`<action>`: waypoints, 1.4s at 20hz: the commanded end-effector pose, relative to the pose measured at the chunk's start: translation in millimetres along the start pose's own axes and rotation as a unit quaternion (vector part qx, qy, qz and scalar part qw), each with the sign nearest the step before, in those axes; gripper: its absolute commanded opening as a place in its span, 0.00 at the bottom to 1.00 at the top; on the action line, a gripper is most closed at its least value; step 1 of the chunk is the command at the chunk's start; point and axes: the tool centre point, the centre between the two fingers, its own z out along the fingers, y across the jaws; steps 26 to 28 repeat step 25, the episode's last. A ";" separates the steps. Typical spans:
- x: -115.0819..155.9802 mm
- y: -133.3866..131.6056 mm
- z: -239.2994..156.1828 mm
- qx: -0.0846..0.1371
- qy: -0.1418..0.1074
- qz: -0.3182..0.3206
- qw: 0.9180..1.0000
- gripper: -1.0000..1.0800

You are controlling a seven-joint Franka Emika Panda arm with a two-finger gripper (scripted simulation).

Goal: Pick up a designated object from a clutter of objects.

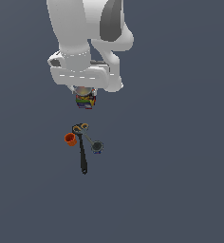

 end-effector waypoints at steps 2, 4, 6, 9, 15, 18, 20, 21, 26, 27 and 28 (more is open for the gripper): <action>0.7 2.0 -34.0 0.000 0.000 0.000 1.000 0.00; 1.0 3.2 -52.9 0.000 0.000 0.000 1.000 0.00; 1.7 4.3 -71.4 0.000 0.000 -0.001 1.000 0.00; 3.0 5.8 -96.0 0.001 -0.001 -0.001 1.000 0.00; 5.9 8.0 -132.5 0.001 -0.002 -0.002 1.000 0.00; 7.1 8.7 -144.2 0.001 -0.003 -0.002 1.000 0.00; 7.9 9.0 -149.5 0.001 -0.003 -0.002 1.000 0.00; 8.1 9.2 -151.5 0.001 -0.003 -0.002 1.000 0.00; 8.5 9.4 -155.1 0.001 -0.003 -0.002 1.000 0.00; 8.5 9.4 -155.1 0.001 -0.003 -0.002 1.000 0.00; 8.5 9.4 -155.1 0.001 -0.003 -0.002 1.000 0.00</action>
